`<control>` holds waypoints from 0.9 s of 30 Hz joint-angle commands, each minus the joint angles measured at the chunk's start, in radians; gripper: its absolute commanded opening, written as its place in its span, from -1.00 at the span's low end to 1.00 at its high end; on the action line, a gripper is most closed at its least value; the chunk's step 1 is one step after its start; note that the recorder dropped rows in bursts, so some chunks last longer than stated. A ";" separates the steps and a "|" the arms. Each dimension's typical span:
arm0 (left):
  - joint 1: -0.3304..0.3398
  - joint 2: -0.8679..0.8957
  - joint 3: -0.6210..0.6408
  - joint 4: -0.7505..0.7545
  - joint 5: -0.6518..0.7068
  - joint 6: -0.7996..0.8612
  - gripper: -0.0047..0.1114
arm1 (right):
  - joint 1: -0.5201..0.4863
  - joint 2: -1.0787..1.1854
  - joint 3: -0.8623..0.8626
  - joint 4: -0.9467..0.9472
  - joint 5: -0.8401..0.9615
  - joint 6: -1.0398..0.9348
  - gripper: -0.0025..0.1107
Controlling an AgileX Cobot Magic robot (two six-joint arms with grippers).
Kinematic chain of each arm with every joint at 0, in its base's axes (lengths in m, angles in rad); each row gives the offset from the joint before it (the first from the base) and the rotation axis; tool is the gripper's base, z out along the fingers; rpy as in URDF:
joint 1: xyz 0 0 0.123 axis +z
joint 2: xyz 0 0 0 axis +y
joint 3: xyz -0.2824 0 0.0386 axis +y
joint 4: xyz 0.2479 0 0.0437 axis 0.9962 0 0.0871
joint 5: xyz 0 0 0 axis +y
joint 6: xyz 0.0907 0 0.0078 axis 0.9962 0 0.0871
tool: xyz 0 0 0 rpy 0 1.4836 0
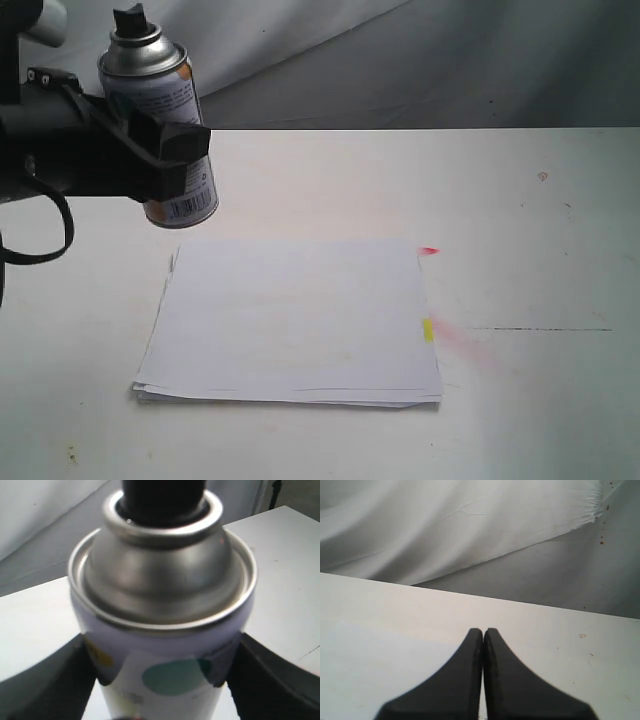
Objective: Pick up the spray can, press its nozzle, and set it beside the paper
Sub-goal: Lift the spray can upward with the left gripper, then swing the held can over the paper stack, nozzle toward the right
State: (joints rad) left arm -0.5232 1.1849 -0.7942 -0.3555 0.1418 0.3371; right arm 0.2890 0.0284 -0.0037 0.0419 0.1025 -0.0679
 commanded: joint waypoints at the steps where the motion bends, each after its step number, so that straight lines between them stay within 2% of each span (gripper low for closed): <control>1: -0.005 -0.008 -0.050 -0.003 -0.004 0.004 -0.92 | 0.001 0.000 0.004 -0.005 -0.010 -0.004 -0.96; 10: -0.005 -0.008 -0.072 0.121 -0.004 0.009 -0.92 | 0.001 0.000 0.004 -0.005 -0.010 -0.004 -0.96; 18: -0.005 -0.008 -0.072 0.401 0.028 0.002 -0.92 | 0.001 0.000 0.004 -0.005 -0.010 -0.004 -0.96; 20: -0.005 -0.004 -0.072 0.538 0.032 -0.091 -0.92 | 0.001 0.000 0.004 -0.005 -0.010 -0.004 -0.96; 25: -0.008 0.063 -0.072 0.993 0.055 -0.503 -0.92 | 0.001 0.000 0.004 -0.005 -0.010 -0.004 -0.96; 27: -0.046 0.105 -0.072 1.139 0.095 -0.629 -0.92 | 0.001 0.000 0.004 -0.005 -0.010 -0.004 -0.96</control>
State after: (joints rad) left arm -0.5331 1.2484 -0.8530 0.5748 0.2358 -0.0952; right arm 0.2890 0.0284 -0.0037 0.0419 0.1025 -0.0679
